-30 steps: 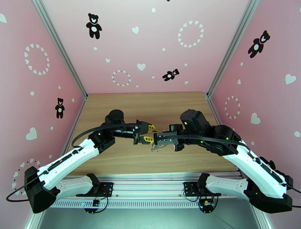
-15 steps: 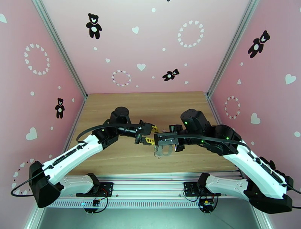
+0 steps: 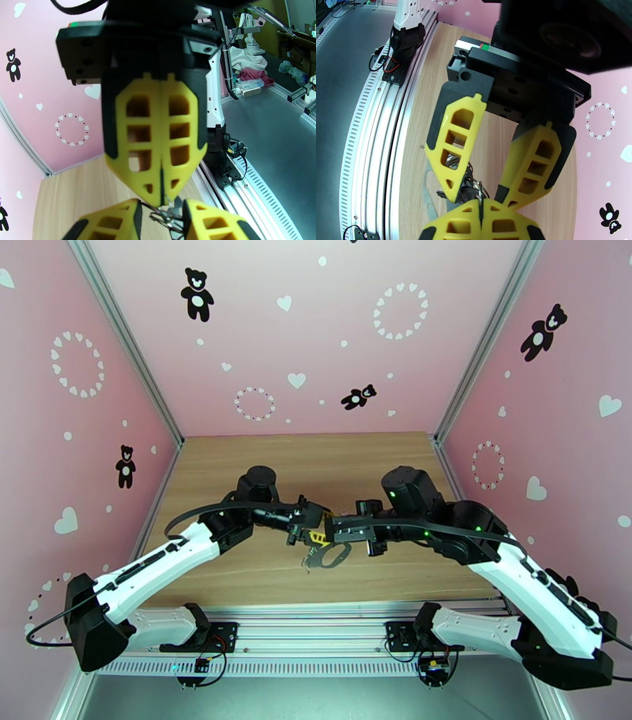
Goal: Remove the keys from the keyring
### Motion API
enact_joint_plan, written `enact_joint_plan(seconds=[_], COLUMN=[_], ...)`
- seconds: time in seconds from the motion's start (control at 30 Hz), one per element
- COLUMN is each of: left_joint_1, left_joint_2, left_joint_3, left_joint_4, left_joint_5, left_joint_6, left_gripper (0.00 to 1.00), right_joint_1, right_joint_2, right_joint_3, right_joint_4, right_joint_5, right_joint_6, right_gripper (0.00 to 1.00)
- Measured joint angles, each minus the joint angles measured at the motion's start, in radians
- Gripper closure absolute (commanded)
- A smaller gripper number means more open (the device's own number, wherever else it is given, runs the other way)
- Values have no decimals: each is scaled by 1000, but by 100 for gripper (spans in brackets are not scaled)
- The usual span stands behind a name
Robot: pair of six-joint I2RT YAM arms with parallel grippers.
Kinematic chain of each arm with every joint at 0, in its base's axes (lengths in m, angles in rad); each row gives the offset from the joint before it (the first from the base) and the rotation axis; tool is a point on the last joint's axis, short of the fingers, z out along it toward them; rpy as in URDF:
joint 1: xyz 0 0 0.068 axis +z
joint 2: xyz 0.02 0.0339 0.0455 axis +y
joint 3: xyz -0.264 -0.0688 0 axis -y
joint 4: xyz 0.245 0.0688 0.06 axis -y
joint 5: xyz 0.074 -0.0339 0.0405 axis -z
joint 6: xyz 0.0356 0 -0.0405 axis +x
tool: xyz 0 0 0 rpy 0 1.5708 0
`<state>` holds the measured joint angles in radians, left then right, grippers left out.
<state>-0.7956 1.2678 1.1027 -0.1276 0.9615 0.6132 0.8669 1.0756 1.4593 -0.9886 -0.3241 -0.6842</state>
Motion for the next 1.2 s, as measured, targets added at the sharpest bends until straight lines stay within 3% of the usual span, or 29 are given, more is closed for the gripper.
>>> enact_joint_plan(seconds=[0.2, 1.03, 1.2], left_joint_1=[0, 0, 0], left_joint_2=[0, 0, 0], left_joint_3=[0, 11, 10], left_joint_4=[-29, -34, -18], left_joint_5=[1, 3, 5], left_joint_6=[12, 18, 11], left_gripper=[63, 70, 68], right_joint_1=[-18, -37, -50], right_joint_2=[-18, -20, -30], right_joint_3=[-1, -1, -5], right_joint_4=[2, 4, 13], right_joint_5=[-18, -51, -61], right_joint_6=[4, 21, 23], right_gripper=[100, 100, 100])
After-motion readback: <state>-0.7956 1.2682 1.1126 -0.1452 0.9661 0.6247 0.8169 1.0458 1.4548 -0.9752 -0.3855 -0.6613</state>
